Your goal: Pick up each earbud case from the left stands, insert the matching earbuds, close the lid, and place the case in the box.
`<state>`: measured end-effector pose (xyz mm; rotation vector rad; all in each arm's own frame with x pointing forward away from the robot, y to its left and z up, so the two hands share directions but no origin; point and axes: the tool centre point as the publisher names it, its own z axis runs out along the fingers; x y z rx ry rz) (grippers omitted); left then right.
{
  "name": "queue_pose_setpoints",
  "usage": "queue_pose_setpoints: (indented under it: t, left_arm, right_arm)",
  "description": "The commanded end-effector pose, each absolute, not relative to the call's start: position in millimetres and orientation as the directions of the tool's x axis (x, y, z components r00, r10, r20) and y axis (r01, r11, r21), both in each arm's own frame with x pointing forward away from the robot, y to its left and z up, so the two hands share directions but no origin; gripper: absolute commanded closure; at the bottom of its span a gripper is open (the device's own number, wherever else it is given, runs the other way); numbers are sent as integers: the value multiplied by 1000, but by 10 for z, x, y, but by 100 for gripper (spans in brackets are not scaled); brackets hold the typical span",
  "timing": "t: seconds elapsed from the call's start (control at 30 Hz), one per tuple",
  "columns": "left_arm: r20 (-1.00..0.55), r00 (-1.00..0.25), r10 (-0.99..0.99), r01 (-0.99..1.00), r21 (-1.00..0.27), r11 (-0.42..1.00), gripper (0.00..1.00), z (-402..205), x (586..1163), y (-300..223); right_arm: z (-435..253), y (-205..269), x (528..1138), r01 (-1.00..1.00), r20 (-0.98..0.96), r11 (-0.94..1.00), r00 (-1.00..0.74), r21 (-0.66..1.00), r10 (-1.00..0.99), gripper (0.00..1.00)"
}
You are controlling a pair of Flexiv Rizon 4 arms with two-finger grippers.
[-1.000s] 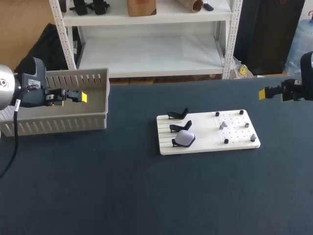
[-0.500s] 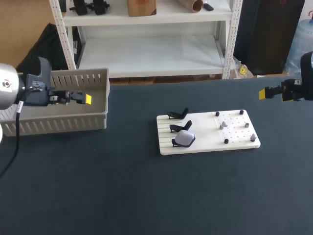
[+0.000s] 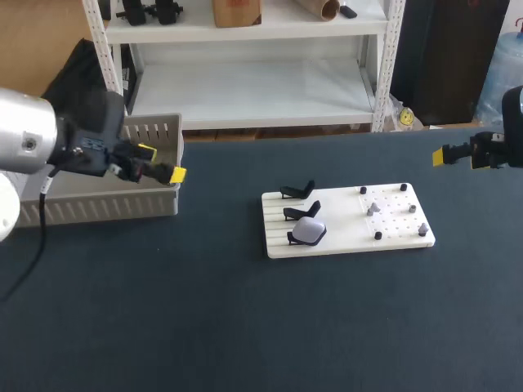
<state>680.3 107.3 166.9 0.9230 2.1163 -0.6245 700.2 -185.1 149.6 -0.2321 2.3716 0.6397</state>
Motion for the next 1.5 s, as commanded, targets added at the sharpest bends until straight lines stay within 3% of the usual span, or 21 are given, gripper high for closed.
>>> queue_pose_setpoints:
  t: [0.03, 0.13, 0.73, 0.93, 1.2, 1.5]
  left_arm:
    - [-793, -37, 607, 998, -1, 59, 0, 1750, 6702, 957]
    - [-736, -7, 677, 999, 24, 36, 0, 1804, 6609, 782]
    - [-736, -7, 677, 999, 24, 36, 0, 1804, 6609, 782]
    - [-716, -97, 692, 989, 9, 149, 0, 1598, 6363, 414]
    - [-758, -93, 646, 964, 94, 249, 0, 1287, 6200, -61]
    - [-818, -137, 559, 955, 40, 293, 0, 974, 6172, -312]
  right_arm:
    - [1497, -1856, 7004, -324, -643, 864, -766, 386, 0, 0]
    - [1497, -1856, 7004, -324, -643, 864, -766, 386, 0, 0]
    - [1497, -1856, 7004, -324, -643, 864, -766, 386, 0, 0]
    - [1497, -1856, 7004, -324, -643, 864, -766, 386, 0, 0]
    - [1497, -1856, 7004, -324, -643, 864, -766, 386, 0, 0]
    - [1497, -1856, 7004, -324, -643, 864, -766, 386, 0, 0]
